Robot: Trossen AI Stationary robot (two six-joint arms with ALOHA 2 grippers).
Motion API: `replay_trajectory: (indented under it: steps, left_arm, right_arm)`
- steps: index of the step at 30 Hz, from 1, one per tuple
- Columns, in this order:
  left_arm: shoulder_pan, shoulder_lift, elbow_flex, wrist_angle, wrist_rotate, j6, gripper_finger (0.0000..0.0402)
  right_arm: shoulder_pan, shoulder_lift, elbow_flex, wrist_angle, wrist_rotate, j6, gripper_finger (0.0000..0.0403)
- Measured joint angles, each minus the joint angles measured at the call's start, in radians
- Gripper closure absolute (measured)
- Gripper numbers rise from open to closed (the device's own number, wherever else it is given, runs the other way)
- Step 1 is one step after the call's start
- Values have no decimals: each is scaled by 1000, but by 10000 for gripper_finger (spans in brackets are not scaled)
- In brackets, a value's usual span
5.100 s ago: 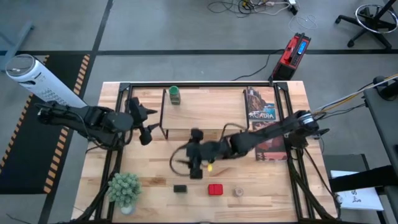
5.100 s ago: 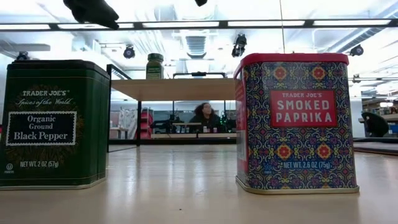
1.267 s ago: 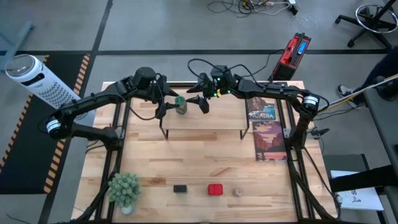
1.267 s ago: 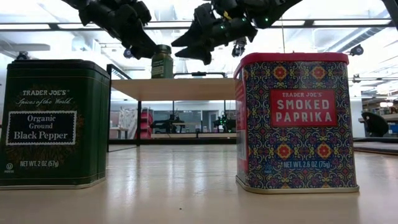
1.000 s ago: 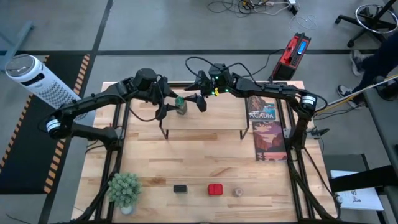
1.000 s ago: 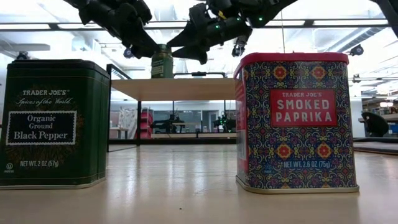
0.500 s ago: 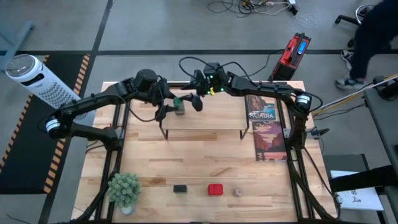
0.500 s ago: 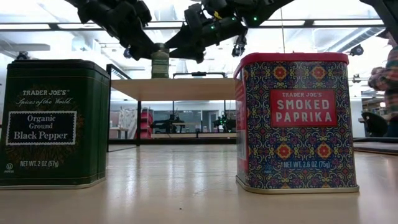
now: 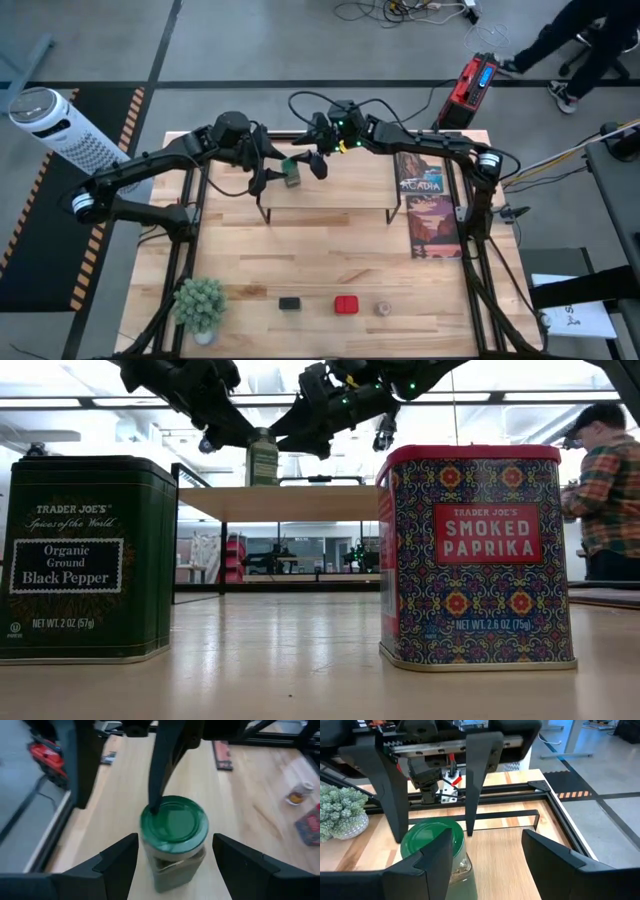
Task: Shelf spices
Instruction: Remove the green seasoning bottle from the shelf
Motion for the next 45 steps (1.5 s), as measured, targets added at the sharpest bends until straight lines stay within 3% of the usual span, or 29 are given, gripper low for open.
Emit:
replay_trajectory:
  steps: [18, 33, 45]
  left_arm:
    - [-19, -12, -1, 7, -67, -30, 157]
    - [-69, -8, -2, 18, -153, -49, 157]
    - [-74, -8, -2, 42, -160, -79, 157]
  right_arm:
    - [21, -72, -1, -254, 164, -41, 203]
    - [70, -68, -1, -230, 189, -34, 203]
    - [92, -67, -1, -201, 187, -18, 203]
